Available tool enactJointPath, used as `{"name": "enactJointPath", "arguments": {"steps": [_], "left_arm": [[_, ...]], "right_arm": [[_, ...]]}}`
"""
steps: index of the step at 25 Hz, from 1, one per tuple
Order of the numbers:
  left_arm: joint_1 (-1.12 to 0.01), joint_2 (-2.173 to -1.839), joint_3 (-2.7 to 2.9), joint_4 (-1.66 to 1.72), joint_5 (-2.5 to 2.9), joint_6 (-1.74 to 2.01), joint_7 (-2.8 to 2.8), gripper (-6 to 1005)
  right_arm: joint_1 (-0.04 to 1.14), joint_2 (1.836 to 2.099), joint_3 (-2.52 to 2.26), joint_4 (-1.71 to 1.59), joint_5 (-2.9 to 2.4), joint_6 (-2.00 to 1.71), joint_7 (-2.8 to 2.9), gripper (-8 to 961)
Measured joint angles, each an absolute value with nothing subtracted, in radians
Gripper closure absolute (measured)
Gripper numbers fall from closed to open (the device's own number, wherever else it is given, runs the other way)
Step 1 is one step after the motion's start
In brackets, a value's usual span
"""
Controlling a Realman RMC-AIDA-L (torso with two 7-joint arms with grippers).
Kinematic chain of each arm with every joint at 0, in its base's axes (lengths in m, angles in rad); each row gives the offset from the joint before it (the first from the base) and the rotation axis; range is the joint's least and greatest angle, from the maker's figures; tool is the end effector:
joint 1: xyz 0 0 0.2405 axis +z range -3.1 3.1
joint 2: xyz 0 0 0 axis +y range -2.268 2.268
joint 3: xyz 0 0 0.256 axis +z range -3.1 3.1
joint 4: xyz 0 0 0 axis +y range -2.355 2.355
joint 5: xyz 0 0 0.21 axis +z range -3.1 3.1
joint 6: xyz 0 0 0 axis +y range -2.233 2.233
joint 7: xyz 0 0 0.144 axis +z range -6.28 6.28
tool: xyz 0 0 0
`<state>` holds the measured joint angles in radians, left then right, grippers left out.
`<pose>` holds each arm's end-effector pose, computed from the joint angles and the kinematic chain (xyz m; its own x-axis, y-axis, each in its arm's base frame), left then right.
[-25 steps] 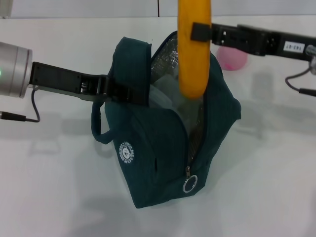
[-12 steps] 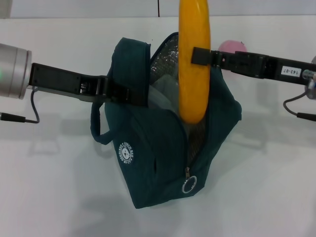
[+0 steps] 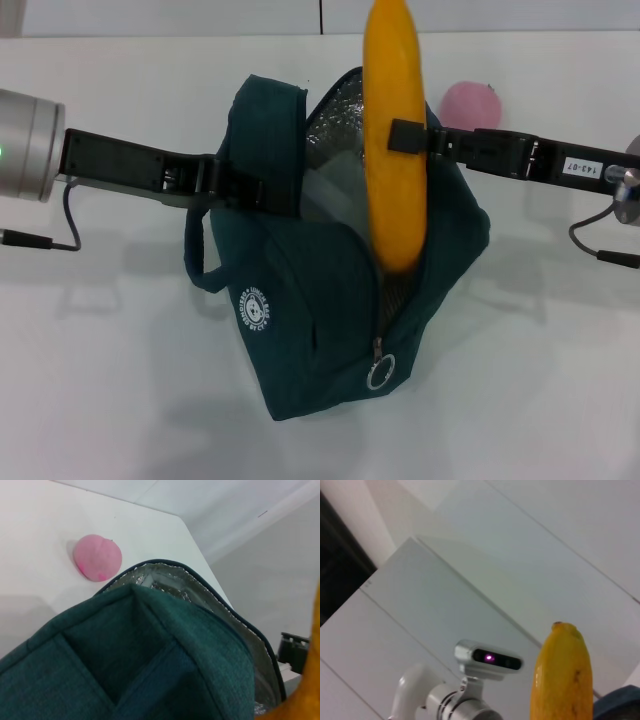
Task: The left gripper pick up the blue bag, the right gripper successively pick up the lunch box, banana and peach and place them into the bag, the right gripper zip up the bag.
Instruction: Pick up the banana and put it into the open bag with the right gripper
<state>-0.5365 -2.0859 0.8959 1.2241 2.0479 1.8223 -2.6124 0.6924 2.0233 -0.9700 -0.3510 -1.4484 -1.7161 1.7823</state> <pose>-0.1812 0.3268 0.0486 0.4301 0.8738 0.2271 0.8652 -0.4707 0.1726 0.1784 0.3390 -0.0100 0.3716 -0.6831 -0.6287 -0.5167 -0.7148 0.4713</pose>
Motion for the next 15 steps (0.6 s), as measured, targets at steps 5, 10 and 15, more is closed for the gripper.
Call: {"name": "enactJointPath", "arguments": {"steps": [5,10,15], "left_arm": [[-0.532,-2.086,0.9,1.224,2.048,1.822,-2.613,947],[-0.531,-2.086,0.9,1.224,2.048,1.822,-2.614,947],[-0.531,-2.086,0.9,1.224,2.048,1.822,-2.615,947]], "right_arm": [[0.691,2.023,-0.971,-0.347,-1.454,-1.688,1.782,536],[0.696,2.023,-0.993,-0.339,-1.455,-1.676,1.781,491],[0.695,2.023,-1.0,-0.338,-1.45,-1.672,1.781,434]]}}
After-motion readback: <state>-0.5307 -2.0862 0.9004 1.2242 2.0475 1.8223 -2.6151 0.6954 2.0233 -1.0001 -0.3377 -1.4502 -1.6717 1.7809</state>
